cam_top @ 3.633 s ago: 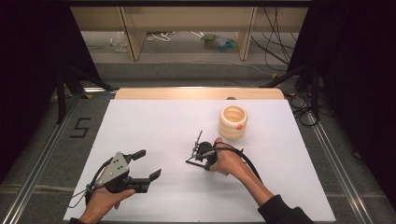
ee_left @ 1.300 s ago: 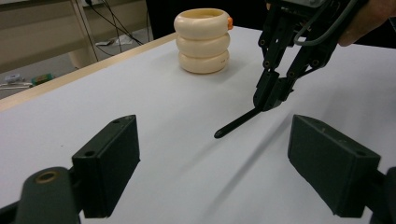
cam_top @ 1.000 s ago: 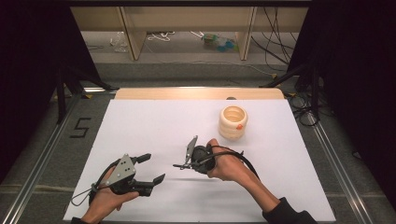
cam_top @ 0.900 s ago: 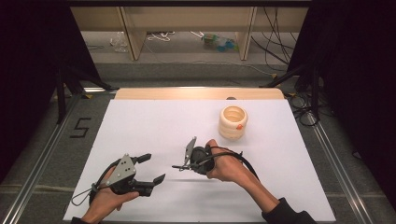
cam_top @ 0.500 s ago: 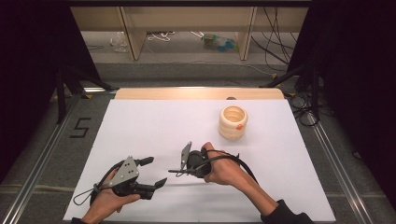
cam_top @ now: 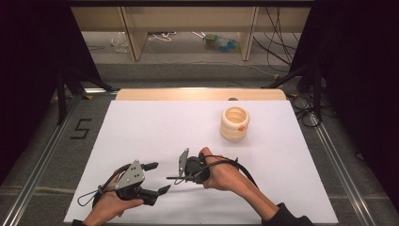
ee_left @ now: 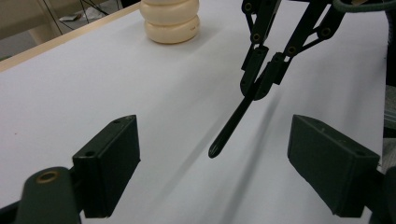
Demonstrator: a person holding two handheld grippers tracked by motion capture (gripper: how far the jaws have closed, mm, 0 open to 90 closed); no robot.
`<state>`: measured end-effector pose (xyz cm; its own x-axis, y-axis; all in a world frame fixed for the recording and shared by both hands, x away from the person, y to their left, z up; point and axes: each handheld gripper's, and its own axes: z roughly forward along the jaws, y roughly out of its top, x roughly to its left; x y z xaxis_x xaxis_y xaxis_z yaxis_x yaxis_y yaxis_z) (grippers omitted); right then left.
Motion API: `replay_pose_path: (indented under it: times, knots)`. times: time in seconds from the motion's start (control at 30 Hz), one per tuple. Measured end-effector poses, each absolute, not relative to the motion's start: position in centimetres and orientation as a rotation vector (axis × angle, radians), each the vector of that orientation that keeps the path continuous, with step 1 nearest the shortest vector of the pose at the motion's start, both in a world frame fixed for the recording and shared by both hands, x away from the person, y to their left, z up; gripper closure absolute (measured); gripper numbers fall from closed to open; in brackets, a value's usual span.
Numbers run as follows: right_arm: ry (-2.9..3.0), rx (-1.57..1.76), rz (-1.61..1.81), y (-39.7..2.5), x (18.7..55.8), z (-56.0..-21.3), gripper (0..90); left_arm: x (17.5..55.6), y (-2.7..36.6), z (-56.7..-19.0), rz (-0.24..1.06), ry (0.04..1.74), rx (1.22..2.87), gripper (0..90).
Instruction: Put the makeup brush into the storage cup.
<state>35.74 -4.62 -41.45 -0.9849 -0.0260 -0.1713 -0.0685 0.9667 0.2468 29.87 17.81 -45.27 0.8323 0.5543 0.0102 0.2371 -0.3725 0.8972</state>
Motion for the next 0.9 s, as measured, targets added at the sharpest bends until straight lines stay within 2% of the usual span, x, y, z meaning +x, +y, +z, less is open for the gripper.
replay_pose_path:
  times: [0.9]
  knots:
    - [2.972, -0.172, 0.407, -3.9, 34.3, -41.2, 84.0, 29.6, 17.1, -45.5, 0.262, 0.59, 2.05, 19.0]
